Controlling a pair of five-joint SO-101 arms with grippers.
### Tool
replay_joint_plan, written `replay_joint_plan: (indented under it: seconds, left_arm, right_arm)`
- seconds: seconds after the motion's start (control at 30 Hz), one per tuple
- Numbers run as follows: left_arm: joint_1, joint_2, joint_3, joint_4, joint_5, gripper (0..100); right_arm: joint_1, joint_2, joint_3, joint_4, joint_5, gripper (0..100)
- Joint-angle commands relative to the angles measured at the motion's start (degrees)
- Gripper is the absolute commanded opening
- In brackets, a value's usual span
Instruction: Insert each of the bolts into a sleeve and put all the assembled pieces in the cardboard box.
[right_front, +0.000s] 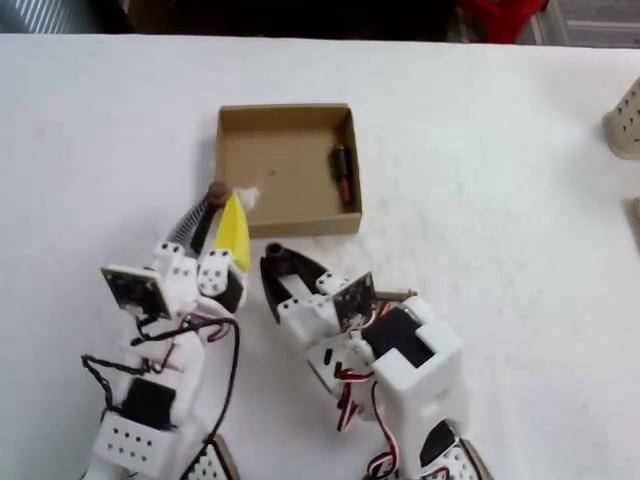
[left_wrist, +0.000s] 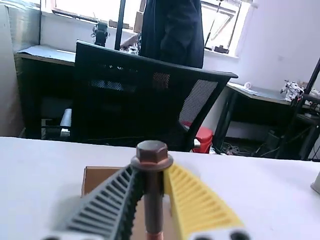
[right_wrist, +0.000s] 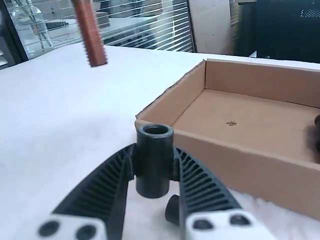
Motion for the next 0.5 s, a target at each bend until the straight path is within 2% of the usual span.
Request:
replay_joint_plan:
  seconds: [0.0,0.1,0.47]
  left_arm:
    - [2.95,-6.46,-0.53,7.91,0.97,2]
    - [4.97,-8.22,-0.62,11.08,0.97,2]
    - [6.29,-8.04,-0.62,15.03,0.97,2]
  right_arm:
    - [-1.19,0.04,-1.05,0.04,-0.62,1.5]
    - [-1.19,0.04,-1.05,0.04,-0.62,1.5]
    - [-2.24,0.04,-0.70,0.04,-0.62,1.5]
